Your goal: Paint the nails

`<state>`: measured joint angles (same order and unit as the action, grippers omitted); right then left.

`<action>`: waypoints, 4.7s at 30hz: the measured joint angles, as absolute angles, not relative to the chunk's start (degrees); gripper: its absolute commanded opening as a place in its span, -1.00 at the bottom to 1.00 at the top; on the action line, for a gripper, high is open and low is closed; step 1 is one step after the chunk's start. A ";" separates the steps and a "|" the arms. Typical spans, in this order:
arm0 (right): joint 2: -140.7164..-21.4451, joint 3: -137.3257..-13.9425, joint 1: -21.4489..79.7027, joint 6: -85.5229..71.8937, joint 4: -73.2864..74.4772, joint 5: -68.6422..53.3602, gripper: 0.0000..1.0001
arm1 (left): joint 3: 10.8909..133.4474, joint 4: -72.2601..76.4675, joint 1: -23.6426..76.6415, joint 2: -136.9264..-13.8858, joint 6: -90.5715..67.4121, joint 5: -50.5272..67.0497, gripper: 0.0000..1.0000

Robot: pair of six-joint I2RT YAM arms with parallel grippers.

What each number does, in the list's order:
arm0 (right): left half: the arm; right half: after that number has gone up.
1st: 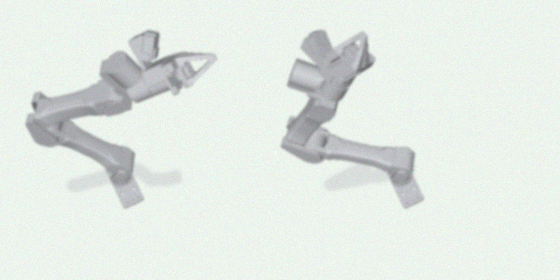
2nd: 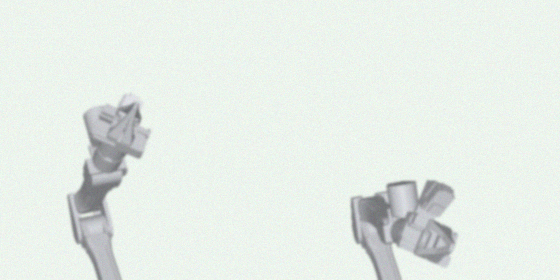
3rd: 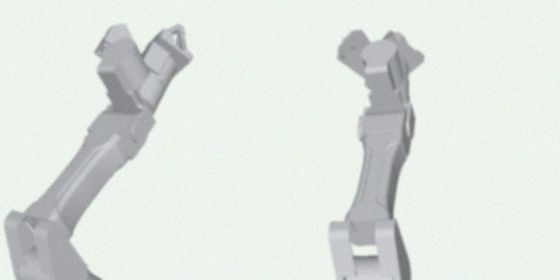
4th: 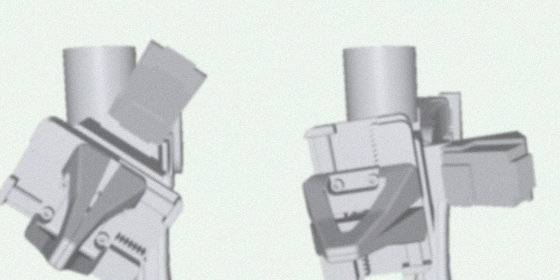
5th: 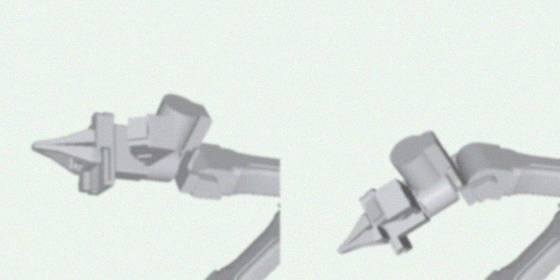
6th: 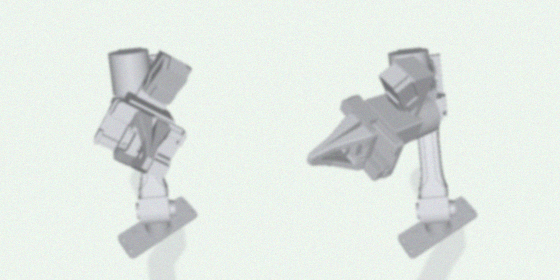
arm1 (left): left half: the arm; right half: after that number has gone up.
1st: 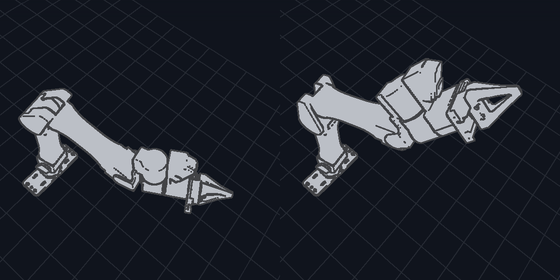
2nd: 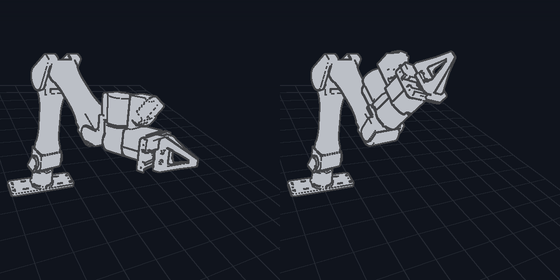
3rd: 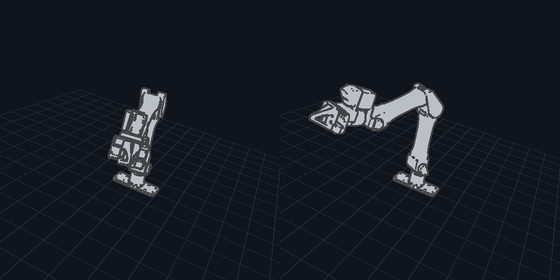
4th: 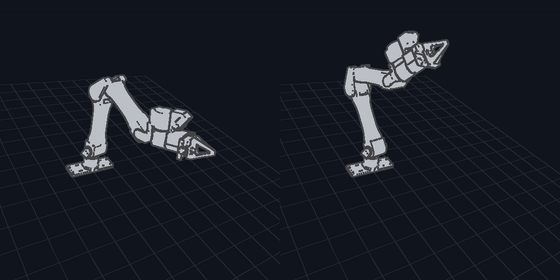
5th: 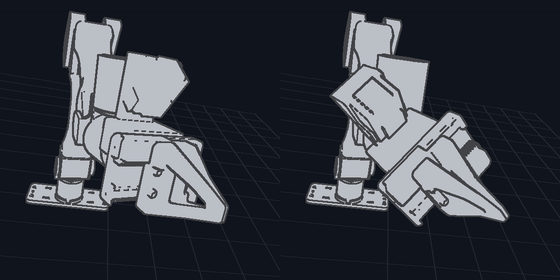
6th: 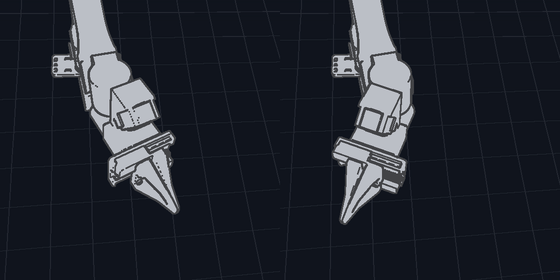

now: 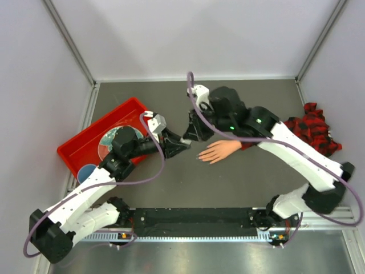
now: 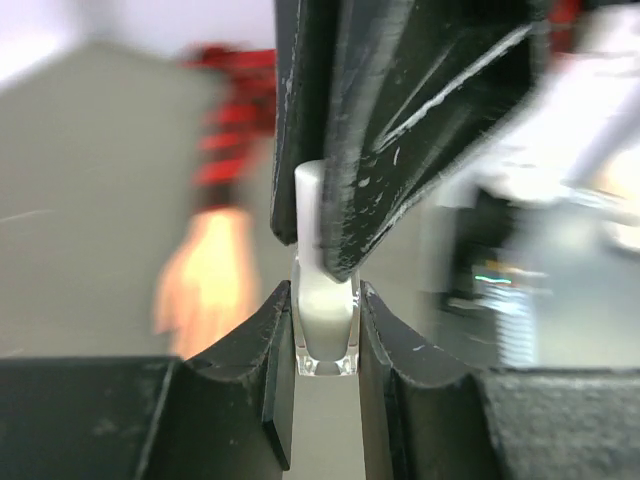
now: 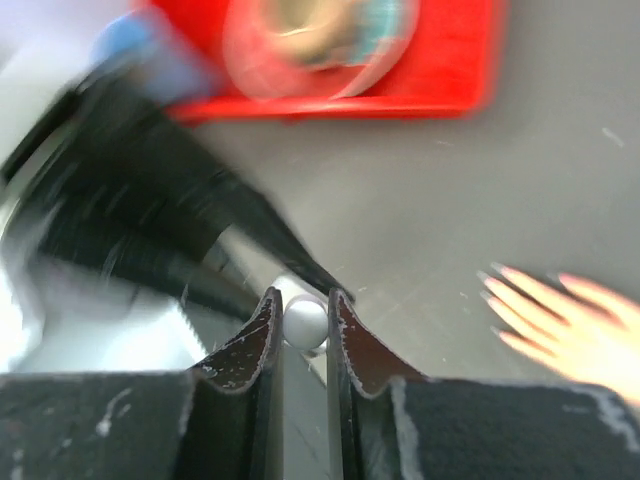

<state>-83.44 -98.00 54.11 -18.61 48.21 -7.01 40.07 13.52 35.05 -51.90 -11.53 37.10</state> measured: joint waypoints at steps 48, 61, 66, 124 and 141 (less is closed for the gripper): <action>-92.90 -112.12 55.24 -26.70 53.45 5.50 -1.00 | 44.23 8.73 36.21 -52.14 -0.01 20.78 -1.00; -74.37 -95.20 55.22 3.14 47.90 -34.13 -1.00 | 44.40 19.51 36.18 -51.53 -23.83 63.70 -1.00; -75.31 -94.70 55.33 2.79 46.15 -32.99 0.05 | 47.07 6.48 36.10 -49.23 -16.32 59.11 -1.00; -70.57 -92.58 56.14 -4.01 40.75 -30.59 -1.00 | 46.19 19.90 35.94 -49.87 -26.94 62.83 -1.00; -82.85 -103.02 56.12 -27.38 46.63 5.02 0.08 | 50.02 0.69 36.40 -49.56 0.27 24.58 -1.00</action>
<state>-82.85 -103.02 56.12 -27.38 46.63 5.02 50.02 0.69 36.40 -49.56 0.27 24.58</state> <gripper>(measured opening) 0.581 0.300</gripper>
